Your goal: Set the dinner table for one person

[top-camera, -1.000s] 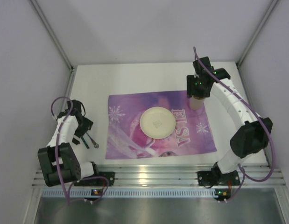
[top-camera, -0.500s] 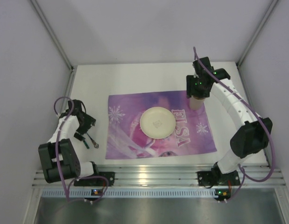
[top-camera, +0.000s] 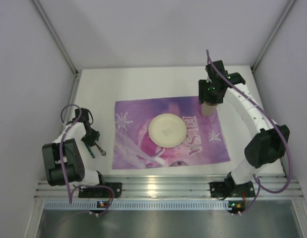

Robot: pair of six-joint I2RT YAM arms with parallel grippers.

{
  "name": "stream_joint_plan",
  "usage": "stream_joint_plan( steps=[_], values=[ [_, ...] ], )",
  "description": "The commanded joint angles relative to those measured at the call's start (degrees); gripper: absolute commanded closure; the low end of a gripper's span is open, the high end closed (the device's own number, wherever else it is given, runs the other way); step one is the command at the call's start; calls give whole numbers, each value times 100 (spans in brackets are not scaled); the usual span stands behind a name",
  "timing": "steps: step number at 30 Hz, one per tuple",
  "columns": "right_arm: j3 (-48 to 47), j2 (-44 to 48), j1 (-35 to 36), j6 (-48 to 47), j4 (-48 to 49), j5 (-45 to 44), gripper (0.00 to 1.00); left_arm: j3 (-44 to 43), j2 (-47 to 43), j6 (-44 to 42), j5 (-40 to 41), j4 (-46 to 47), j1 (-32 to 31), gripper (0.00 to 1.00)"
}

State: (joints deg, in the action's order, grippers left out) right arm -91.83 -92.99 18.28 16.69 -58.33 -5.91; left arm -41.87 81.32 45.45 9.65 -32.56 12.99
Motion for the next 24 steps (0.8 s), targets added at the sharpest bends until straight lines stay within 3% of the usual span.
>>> stream_joint_plan(
  steps=[1, 3, 6, 9, 13, 19, 24],
  values=[
    [-1, 88, -88, 10, 93, 55, 42, 65, 340, -115, -51, 487, 1, 66],
    [-36, 71, -106, 19, 84, 55, 42, 56, 446, -159, -33, 505, 1, 76],
    [-45, 53, -150, 19, 84, 64, 42, 56, 560, -256, 2, 566, 1, 79],
    [-45, 53, -193, 27, 93, 99, 42, 21, 692, -379, 28, 592, 10, 100],
    [-37, 44, -220, 28, 93, 108, 42, -198, 807, -686, 46, 540, 19, 100],
    [-45, 27, -272, 36, 93, 160, 42, -1120, 561, -1827, 361, 31, 10, 100],
    [-98, -61, -281, 63, 111, 266, 43, -1403, 95, -2277, -392, 206, -25, 100]
  ],
)
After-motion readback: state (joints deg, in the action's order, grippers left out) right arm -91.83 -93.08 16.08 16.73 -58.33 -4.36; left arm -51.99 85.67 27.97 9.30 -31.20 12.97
